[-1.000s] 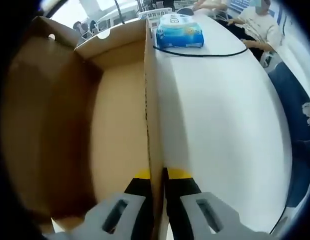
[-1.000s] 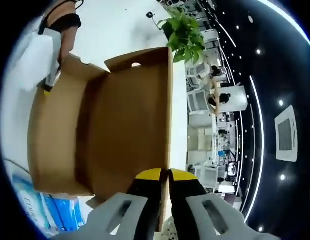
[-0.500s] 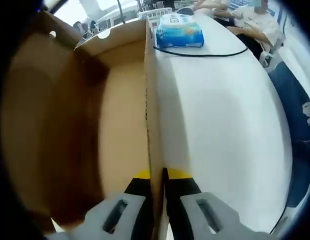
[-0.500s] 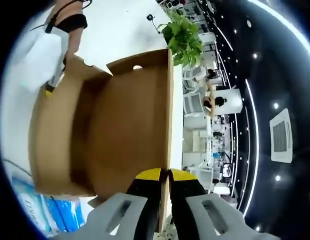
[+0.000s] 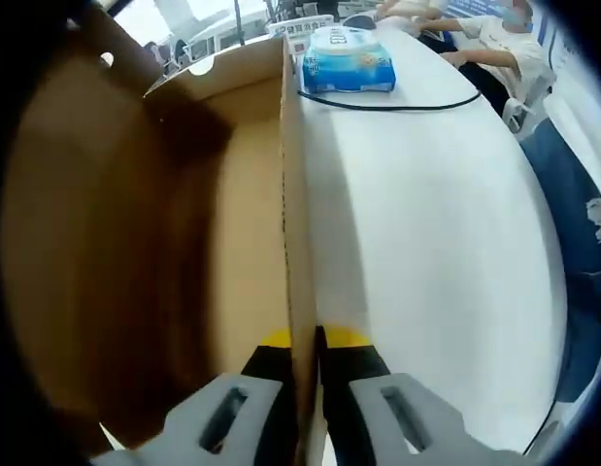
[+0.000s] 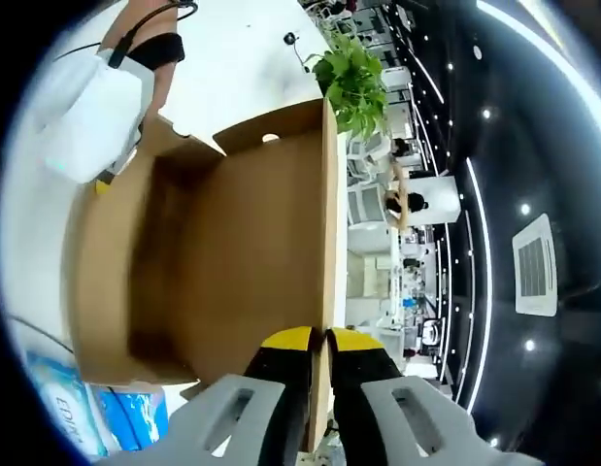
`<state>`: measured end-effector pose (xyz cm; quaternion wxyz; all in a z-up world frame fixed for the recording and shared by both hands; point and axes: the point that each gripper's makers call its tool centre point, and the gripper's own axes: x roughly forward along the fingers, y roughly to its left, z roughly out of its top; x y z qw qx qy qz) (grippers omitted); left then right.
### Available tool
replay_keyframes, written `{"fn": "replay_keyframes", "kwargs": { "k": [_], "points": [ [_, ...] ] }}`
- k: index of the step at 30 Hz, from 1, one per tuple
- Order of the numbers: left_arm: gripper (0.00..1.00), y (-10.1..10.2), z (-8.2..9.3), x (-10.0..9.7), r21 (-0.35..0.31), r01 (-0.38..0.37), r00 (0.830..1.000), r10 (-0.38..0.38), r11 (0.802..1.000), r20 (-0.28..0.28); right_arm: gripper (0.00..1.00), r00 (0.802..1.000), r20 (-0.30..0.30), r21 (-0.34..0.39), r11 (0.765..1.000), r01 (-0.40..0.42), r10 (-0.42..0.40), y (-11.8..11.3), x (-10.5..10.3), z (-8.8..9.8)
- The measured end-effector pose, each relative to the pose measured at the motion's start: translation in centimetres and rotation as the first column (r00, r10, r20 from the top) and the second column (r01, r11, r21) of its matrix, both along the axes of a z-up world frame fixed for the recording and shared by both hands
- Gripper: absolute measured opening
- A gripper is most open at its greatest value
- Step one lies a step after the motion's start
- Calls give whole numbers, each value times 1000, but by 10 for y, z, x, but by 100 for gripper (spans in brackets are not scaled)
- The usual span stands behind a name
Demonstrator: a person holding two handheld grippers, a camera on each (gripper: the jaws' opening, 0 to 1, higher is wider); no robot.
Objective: Operate the shoe box by opening the lid, removing the specified soft item, and placing it in the target area until the item is outside and the box remains undamaged.
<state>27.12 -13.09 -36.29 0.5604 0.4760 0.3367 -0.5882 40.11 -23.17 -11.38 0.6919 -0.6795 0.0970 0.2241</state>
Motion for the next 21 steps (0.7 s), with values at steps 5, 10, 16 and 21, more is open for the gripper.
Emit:
{"fn": "replay_keyframes", "kwargs": {
  "k": [5,10,16,21],
  "points": [
    [2,0,1,0,2,4,1000,-4,1000,-3,3,1000,8,12,1000,0,0,0,-4,1],
    [2,0,2,0,2,4,1000,-4,1000,-3,4,1000,18,25,1000,-1,1,0,-8,0],
    [2,-1,2,0,6,11,1000,-11,1000,2,4,1000,25,36,999,-4,3,0,-13,0],
    [2,-1,1,0,4,12,1000,-12,1000,7,4,999,39,58,998,-5,2,1,-19,1]
  ]
}}
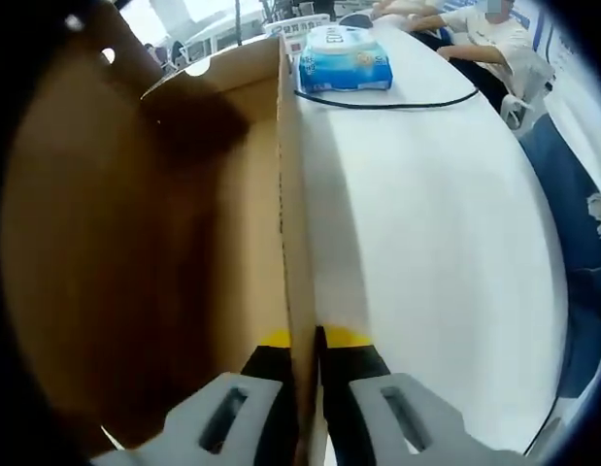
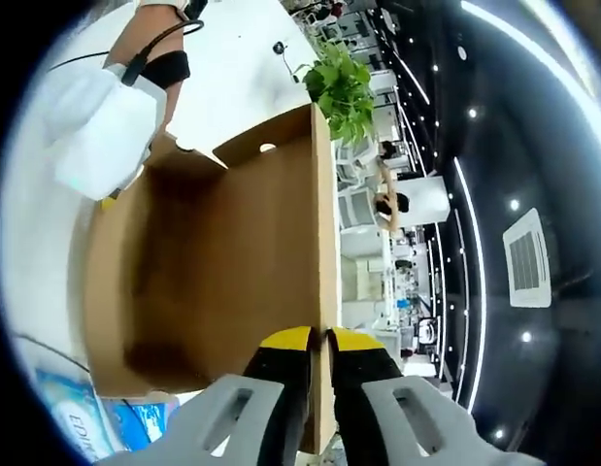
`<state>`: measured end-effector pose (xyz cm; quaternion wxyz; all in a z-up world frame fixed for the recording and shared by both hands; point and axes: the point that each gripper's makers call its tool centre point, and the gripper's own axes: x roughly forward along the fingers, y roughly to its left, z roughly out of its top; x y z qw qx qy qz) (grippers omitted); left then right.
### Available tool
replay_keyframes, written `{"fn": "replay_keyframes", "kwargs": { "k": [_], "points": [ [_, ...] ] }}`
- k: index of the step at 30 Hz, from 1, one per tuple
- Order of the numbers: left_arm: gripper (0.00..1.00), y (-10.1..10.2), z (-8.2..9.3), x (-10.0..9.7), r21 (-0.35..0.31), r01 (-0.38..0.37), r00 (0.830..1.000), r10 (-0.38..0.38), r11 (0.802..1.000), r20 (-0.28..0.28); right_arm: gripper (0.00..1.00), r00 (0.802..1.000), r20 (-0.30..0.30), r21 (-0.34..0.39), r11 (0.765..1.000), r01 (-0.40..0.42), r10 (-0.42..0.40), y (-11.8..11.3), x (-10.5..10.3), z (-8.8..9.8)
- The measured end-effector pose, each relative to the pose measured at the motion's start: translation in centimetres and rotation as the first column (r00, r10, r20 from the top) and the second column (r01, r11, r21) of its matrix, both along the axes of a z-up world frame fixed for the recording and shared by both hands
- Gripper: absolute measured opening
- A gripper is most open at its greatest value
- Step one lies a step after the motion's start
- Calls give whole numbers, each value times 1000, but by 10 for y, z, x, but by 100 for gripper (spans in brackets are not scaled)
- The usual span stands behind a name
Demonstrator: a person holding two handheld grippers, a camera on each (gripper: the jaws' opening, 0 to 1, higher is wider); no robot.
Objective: Operate the shoe box by opening the lid, removing the specified soft item, and placing it in the target area until the item is outside and the box remains undamaged.
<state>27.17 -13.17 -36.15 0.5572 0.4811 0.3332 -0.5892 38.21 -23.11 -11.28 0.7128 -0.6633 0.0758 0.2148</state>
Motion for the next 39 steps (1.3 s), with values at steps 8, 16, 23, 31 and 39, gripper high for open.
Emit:
{"fn": "replay_keyframes", "kwargs": {
  "k": [8,16,23,31,39],
  "points": [
    [2,0,2,0,-1,-3,1000,3,1000,-6,4,1000,7,8,1000,5,-5,0,-7,-2],
    [2,0,0,0,-1,-3,1000,3,1000,-4,5,1000,2,29,999,14,-14,3,-13,-3],
    [2,0,1,0,-1,-8,1000,8,1000,-3,5,1000,-13,50,999,5,-4,5,-20,-6],
    [2,0,1,1,0,-9,1000,9,1000,-2,6,999,-38,60,998,-18,20,14,-25,-5],
    [2,-1,0,1,-1,-8,1000,8,1000,-4,11,999,-52,86,996,-13,18,17,-26,-1]
  ]
}}
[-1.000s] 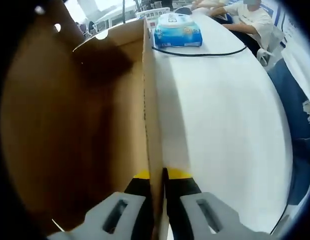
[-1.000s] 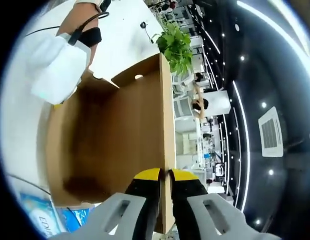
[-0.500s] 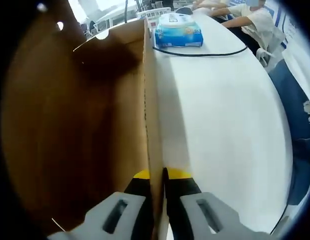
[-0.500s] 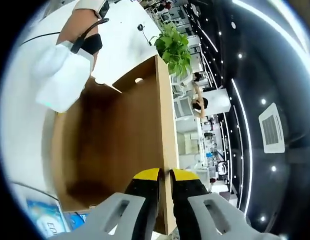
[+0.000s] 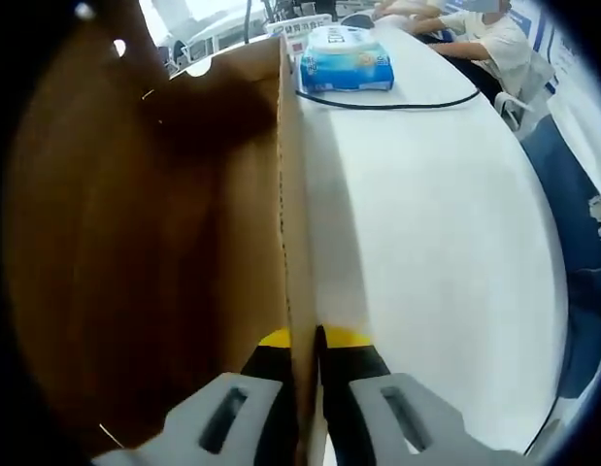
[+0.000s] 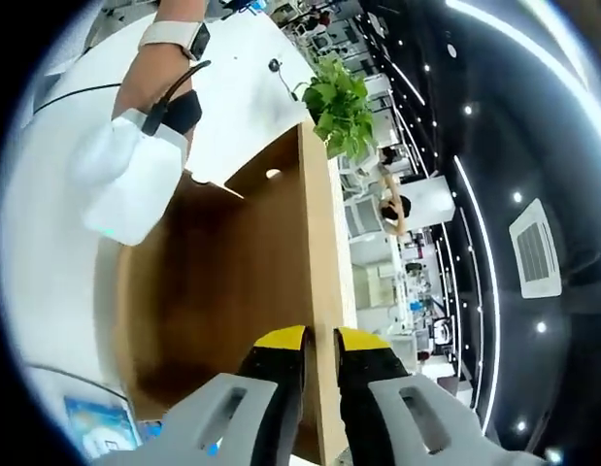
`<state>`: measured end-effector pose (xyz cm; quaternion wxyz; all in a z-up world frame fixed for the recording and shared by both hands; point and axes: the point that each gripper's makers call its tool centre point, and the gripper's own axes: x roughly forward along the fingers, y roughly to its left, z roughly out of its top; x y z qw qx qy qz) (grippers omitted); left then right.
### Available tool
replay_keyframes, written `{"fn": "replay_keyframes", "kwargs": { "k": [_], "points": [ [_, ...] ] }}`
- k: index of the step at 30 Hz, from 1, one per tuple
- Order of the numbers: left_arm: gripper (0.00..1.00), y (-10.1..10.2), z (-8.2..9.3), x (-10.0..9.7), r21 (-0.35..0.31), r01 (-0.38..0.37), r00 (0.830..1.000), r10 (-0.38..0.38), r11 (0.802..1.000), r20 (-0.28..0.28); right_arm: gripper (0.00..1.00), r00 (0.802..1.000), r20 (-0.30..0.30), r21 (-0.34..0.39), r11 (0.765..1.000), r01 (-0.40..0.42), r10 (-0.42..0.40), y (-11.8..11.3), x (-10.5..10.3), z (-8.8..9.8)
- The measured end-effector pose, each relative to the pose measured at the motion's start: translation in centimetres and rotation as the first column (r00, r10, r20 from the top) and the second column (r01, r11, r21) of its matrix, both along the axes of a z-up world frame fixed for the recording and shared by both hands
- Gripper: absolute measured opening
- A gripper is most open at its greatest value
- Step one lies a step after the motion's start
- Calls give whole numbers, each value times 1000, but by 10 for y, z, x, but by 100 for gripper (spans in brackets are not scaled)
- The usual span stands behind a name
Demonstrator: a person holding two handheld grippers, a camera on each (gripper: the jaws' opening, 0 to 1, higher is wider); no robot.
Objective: Operate the shoe box by opening the lid, removing the specified soft item, and placing it in the target area until the item is outside and the box remains undamaged.
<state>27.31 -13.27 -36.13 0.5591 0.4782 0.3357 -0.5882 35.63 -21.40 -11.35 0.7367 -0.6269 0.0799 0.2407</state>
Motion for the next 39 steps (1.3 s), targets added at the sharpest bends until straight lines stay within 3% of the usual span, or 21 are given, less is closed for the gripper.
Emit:
{"fn": "replay_keyframes", "kwargs": {
  "k": [6,16,25,39],
  "points": [
    [2,0,1,-1,2,6,1000,-6,1000,-2,14,1000,-7,10,1000,14,-14,-4,0,-1],
    [2,-1,1,0,-1,5,1000,-5,1000,2,27,999,-43,19,1000,18,-17,-4,-3,-6],
    [2,0,2,0,-2,3,1000,-3,1000,2,39,991,-132,41,999,24,-18,-5,-7,-18],
    [2,0,1,0,-2,0,1000,0,1000,3,41,982,-190,43,999,27,-18,-5,-12,-30]
  ]
}}
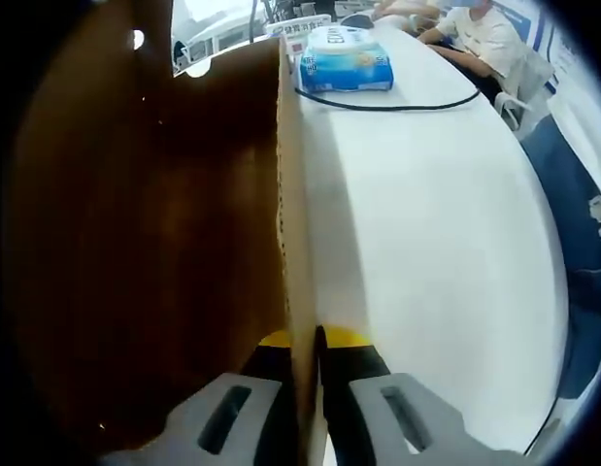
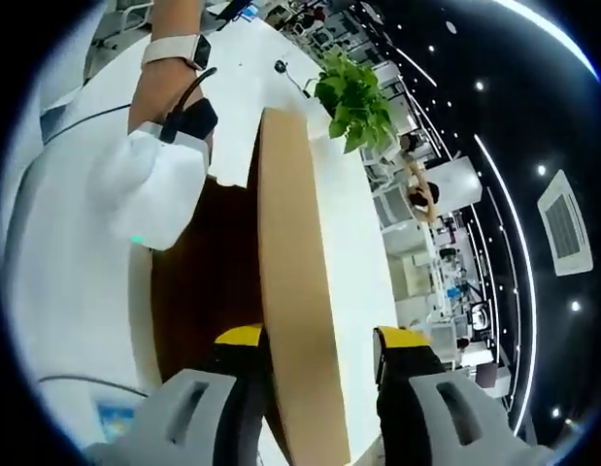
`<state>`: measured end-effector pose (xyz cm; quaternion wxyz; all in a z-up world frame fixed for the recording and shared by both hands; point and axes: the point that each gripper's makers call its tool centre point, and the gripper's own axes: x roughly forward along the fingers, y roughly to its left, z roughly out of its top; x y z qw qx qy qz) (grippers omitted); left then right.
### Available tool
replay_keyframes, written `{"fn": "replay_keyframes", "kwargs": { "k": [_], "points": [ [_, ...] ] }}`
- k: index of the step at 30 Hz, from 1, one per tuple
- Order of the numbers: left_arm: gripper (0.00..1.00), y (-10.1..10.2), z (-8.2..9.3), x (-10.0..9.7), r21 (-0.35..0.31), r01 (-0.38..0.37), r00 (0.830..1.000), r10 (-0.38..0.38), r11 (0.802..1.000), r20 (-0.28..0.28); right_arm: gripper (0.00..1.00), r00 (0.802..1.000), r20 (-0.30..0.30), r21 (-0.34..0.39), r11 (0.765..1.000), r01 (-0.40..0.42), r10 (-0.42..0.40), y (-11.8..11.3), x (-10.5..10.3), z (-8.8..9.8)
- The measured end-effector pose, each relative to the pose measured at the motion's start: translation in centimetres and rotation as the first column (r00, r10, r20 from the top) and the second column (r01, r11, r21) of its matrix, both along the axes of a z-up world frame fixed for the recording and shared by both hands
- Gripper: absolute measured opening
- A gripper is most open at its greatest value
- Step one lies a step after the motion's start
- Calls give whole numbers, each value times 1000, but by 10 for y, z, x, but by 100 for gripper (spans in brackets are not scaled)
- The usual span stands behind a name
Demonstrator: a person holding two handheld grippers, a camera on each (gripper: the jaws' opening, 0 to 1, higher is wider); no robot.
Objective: Operate the shoe box by opening the lid, removing the specified soft item, and placing it in the target area until the item is outside and the box remains undamaged.
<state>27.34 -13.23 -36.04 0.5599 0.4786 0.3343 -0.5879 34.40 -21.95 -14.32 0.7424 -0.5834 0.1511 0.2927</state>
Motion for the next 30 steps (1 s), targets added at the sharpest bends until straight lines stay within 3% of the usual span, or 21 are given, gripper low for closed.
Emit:
{"fn": "replay_keyframes", "kwargs": {
  "k": [11,25,30],
  "points": [
    [2,0,0,-1,0,1,1000,-1,1000,0,27,999,-47,-9,1000,1,-1,-1,-7,-11],
    [2,0,0,-1,1,-4,1000,4,1000,-4,27,999,-53,-16,1000,-5,4,-2,-8,-12],
    [4,0,0,-4,-3,-29,999,29,1000,-32,27,999,-50,-18,1000,-8,7,0,-8,-12]
  ]
}}
